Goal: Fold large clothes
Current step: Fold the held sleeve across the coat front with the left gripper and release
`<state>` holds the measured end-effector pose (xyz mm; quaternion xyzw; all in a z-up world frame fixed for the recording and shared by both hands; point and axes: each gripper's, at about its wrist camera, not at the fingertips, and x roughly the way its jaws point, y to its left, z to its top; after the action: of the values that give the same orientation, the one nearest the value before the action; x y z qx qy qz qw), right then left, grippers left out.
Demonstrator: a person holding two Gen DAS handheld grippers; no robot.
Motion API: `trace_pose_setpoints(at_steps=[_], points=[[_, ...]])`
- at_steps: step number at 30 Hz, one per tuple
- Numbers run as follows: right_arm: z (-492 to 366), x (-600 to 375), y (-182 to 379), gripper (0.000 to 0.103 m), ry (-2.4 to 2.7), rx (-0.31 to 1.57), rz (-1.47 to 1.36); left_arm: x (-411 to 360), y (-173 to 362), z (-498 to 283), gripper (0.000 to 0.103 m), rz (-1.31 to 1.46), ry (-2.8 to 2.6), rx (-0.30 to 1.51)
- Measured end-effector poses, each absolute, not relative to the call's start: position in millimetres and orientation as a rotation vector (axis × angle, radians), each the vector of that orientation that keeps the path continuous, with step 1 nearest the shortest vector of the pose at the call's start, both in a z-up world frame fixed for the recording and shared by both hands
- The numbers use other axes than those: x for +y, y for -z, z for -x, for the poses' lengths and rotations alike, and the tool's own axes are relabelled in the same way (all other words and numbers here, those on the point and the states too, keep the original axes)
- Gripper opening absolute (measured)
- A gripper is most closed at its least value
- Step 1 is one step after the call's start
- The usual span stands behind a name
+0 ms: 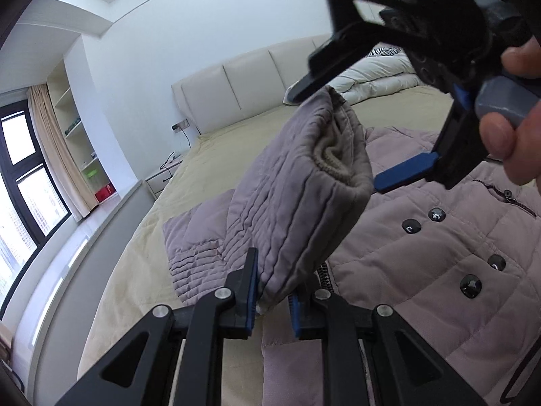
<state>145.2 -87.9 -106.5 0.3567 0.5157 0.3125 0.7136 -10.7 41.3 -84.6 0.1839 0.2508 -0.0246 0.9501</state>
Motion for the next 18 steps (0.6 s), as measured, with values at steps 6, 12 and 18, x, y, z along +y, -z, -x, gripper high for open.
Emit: trace_pose_setpoints(at_steps=[6, 12, 18], points=[[-164, -59, 117, 0.029, -0.764, 1.196, -0.721, 41, 94, 9, 0.018, -0.353, 0.048, 0.532], [-191, -61, 72, 0.016, -0.761, 1.111, -0.637, 45, 89, 1, 0.065, -0.236, 0.034, 0.484], [-210, -71, -63, 0.016, -0.800, 0.899, -0.569, 70, 86, -48, 0.072, 0.063, 0.020, 0.533]])
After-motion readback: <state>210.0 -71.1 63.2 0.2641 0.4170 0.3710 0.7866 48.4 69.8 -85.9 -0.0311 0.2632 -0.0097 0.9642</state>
